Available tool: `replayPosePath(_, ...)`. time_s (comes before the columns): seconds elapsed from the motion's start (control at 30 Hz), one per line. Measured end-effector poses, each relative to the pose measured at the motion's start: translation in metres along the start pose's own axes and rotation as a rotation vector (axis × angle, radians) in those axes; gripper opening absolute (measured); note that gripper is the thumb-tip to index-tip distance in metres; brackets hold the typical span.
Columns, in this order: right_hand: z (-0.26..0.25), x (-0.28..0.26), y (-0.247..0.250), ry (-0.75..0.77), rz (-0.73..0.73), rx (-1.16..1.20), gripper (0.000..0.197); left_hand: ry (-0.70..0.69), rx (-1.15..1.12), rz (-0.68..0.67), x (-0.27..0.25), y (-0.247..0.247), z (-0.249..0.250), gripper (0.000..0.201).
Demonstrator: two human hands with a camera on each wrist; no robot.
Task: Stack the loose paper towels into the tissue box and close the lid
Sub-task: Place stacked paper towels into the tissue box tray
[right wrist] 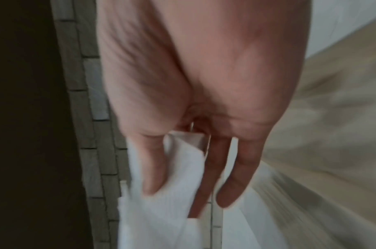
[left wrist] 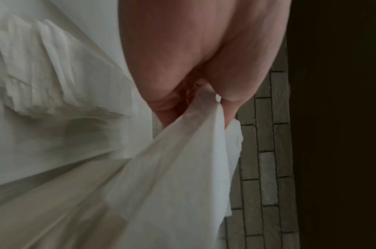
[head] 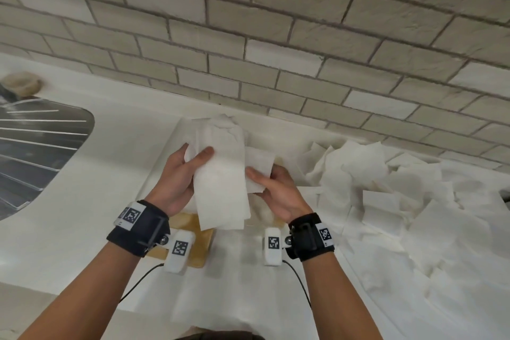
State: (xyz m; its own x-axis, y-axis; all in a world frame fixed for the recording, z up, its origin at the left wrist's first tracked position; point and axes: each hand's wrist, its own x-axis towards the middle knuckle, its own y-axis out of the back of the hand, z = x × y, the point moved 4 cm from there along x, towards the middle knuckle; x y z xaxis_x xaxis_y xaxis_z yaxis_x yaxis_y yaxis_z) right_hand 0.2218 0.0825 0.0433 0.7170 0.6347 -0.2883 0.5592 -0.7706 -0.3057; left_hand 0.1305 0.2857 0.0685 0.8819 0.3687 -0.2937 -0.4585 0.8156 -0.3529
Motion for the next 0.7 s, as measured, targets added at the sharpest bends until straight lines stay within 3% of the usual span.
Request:
replayPosePath(0.1, -0.017, 0.003, 0.028, 0.056, 0.182, -0.201, 0.021, -0.014, 0.022, 0.119, 0.008, 0.017, -0.008, 0.044)
replayPosePath(0.2, -0.035, 0.01, 0.056, 0.089, 0.375, -0.55, 0.051, -0.007, 0.051, 0.227, 0.014, 0.032, -0.024, 0.039)
replayPosePath(0.33, -0.082, 0.02, 0.074, 0.25, 0.613, -0.831, 0.04, 0.038, 0.025, 0.298, 0.018, 0.042, -0.042, 0.032)
replayPosePath(0.43, -0.111, 0.017, 0.062, 0.427, 0.671, -1.012, 0.035, 0.088, 0.043, 0.271, 0.02, 0.041, -0.051, 0.035)
replayPosePath(0.53, -0.116, -0.001, 0.038, 0.641, 0.652, -1.096, 0.016, 0.111, 0.047, 0.271, 0.02, 0.041, -0.055, 0.039)
replayPosePath(0.63, -0.08, -0.014, 0.026, 0.735, 0.526, -1.197, 0.014, 0.111, 0.068, 0.271, 0.017, 0.047, -0.058, 0.038)
replayPosePath(0.7, -0.038, -0.013, 0.026, 0.667, 0.413, -1.302, 0.011, 0.113, 0.093, 0.255, 0.015, 0.048, -0.06, 0.04)
